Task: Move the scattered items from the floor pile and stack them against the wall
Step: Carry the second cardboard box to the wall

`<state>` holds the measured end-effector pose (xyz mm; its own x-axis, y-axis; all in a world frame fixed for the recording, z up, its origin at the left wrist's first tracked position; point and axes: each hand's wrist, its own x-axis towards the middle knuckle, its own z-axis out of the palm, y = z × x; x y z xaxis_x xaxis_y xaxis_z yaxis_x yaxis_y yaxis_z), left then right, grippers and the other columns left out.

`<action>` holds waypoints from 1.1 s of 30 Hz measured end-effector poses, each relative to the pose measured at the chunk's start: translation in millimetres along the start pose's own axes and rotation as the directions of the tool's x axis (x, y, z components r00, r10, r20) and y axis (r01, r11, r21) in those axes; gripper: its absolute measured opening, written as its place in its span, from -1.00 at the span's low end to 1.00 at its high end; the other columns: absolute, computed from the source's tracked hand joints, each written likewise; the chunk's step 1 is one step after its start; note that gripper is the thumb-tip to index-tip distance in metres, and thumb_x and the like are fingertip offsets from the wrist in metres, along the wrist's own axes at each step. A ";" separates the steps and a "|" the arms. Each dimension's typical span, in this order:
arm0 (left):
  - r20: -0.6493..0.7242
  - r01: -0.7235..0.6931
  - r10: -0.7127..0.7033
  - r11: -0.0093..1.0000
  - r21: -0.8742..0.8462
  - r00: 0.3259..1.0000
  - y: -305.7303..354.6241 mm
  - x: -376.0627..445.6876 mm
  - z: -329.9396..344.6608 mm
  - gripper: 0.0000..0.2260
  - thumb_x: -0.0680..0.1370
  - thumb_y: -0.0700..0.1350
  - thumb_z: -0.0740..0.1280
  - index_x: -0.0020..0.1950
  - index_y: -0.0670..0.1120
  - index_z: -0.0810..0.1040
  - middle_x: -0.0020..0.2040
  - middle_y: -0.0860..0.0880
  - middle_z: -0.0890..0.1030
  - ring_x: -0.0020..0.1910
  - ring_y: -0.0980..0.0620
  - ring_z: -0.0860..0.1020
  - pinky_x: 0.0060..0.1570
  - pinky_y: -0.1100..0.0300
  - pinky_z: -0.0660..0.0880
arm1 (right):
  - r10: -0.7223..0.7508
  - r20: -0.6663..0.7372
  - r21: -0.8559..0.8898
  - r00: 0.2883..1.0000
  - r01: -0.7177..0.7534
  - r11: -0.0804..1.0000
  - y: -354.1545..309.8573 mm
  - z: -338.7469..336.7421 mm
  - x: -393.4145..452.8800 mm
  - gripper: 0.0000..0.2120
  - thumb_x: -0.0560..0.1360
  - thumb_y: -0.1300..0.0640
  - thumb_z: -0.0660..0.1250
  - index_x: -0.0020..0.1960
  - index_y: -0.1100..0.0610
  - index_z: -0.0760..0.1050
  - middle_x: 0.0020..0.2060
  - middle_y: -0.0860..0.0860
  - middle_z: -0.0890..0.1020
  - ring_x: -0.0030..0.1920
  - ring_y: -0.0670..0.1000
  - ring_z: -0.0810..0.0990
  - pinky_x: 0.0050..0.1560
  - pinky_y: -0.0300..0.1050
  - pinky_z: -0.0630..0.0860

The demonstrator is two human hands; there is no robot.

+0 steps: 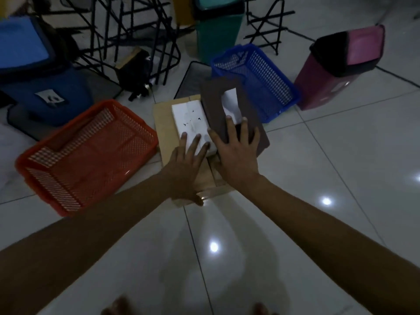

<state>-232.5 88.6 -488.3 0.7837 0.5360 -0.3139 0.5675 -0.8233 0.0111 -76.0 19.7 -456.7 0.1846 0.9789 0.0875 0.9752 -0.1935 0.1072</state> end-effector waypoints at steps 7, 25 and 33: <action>0.016 0.028 -0.032 0.985 0.171 0.999 -3.1 8.4 7.3 0.32 0.21 0.51 0.35 0.43 -0.11 -0.54 0.43 -0.20 -0.54 0.40 -0.38 -0.46 0.44 -0.25 -0.05 | -0.192 -0.012 -0.155 0.981 0.188 0.970 10.3 5.8 4.1 -0.38 0.46 0.02 0.39 0.46 0.00 0.25 0.52 0.32 0.07 0.44 0.41 0.17 0.35 0.52 0.02; 0.019 0.079 -0.081 0.992 0.098 0.997 6.0 23.7 -19.9 0.20 0.15 0.56 0.31 0.45 0.22 -0.46 0.52 -0.17 -0.30 0.47 -0.38 -0.27 0.39 -0.34 0.01 | 0.186 0.194 0.065 0.963 -0.202 0.977 92.0 2.9 -31.6 -0.21 0.38 -0.13 0.48 0.43 0.06 0.15 0.44 0.28 0.10 0.27 0.40 0.38 0.19 0.33 0.40; -0.055 0.059 -0.059 0.998 -0.013 0.997 8.8 36.4 -26.4 -0.23 0.45 0.17 0.38 0.53 0.18 0.00 0.50 -0.13 -0.10 0.46 -0.40 -0.13 0.30 -0.23 0.32 | 0.168 0.236 0.234 0.957 -0.223 0.946 117.2 23.9 -30.7 -0.15 0.30 -0.25 0.51 0.39 0.07 0.20 0.38 0.21 0.22 0.29 0.25 0.36 0.19 0.19 0.47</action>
<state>-192.3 105.8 -474.6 0.7614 0.5933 -0.2614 0.6157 -0.7879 0.0052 35.6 -31.5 -470.5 0.3689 0.9201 -0.1318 0.9101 -0.3864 -0.1500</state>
